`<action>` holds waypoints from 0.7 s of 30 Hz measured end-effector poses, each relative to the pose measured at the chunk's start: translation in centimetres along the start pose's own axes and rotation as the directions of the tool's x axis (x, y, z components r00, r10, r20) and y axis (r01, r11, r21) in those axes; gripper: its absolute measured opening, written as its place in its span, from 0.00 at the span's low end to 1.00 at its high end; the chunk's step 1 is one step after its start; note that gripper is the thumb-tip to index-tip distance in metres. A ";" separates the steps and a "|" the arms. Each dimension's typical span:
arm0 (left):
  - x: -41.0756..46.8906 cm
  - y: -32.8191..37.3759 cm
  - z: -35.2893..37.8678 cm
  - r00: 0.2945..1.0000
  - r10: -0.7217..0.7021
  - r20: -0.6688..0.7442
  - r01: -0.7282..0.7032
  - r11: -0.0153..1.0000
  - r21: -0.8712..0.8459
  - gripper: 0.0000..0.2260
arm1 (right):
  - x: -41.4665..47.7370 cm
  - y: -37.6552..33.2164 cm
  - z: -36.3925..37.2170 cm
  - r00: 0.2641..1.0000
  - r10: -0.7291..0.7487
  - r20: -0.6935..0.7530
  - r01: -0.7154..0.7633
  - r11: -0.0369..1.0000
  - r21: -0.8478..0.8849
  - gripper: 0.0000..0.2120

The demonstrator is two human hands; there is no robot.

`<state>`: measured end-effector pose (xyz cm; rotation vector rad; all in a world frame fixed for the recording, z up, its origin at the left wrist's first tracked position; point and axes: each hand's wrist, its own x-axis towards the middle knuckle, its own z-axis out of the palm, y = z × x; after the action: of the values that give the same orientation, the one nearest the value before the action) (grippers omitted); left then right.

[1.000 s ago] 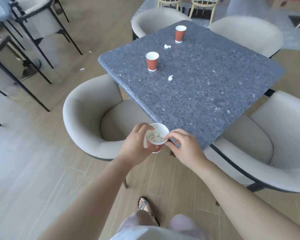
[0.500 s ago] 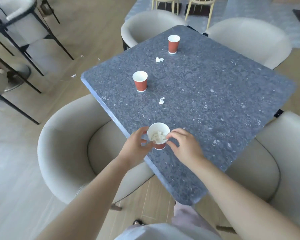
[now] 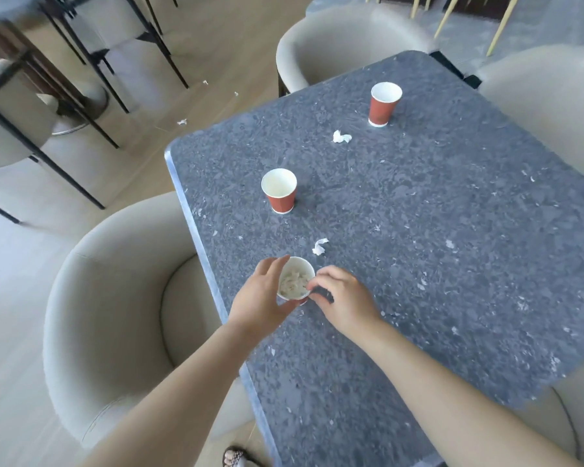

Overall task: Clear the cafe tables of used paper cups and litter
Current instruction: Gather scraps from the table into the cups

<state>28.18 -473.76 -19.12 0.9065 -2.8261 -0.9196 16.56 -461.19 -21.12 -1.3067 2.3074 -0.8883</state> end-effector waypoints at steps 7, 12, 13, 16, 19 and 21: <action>3.7 -1.2 -0.5 0.990 -0.106 -0.090 0.107 0.994 0.003 0.31 | 5.2 3.4 -0.6 0.999 0.029 0.018 -0.029 1.000 -0.001 0.19; 5.1 -2.5 -1.7 0.981 -0.147 -0.129 0.152 0.988 0.030 0.31 | 9.1 4.9 0.4 0.988 0.070 0.138 -0.055 0.992 -0.111 0.18; 5.3 -2.7 -1.9 0.981 -0.153 -0.122 0.160 0.986 0.041 0.31 | 9.5 5.2 0.8 0.984 0.080 0.157 -0.058 0.989 -0.137 0.18; 6.0 -3.1 -2.0 0.979 -0.186 -0.086 0.191 0.980 0.061 0.34 | 10.3 5.8 1.9 0.967 0.112 0.228 -0.069 0.980 -0.189 0.16; 6.7 -3.3 -2.0 0.980 -0.184 -0.069 0.188 0.981 0.047 0.34 | 10.5 6.1 2.5 0.948 0.136 0.288 -0.091 0.982 -0.165 0.13; 7.2 -3.4 -2.2 0.984 -0.170 -0.054 0.172 0.985 0.023 0.34 | 10.7 6.0 2.3 0.950 0.118 0.288 -0.084 0.988 -0.129 0.12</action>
<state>24.44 -481.06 -20.17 1.1743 -2.7586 -0.8615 8.48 -468.91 -26.76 -1.2565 2.1918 -0.4936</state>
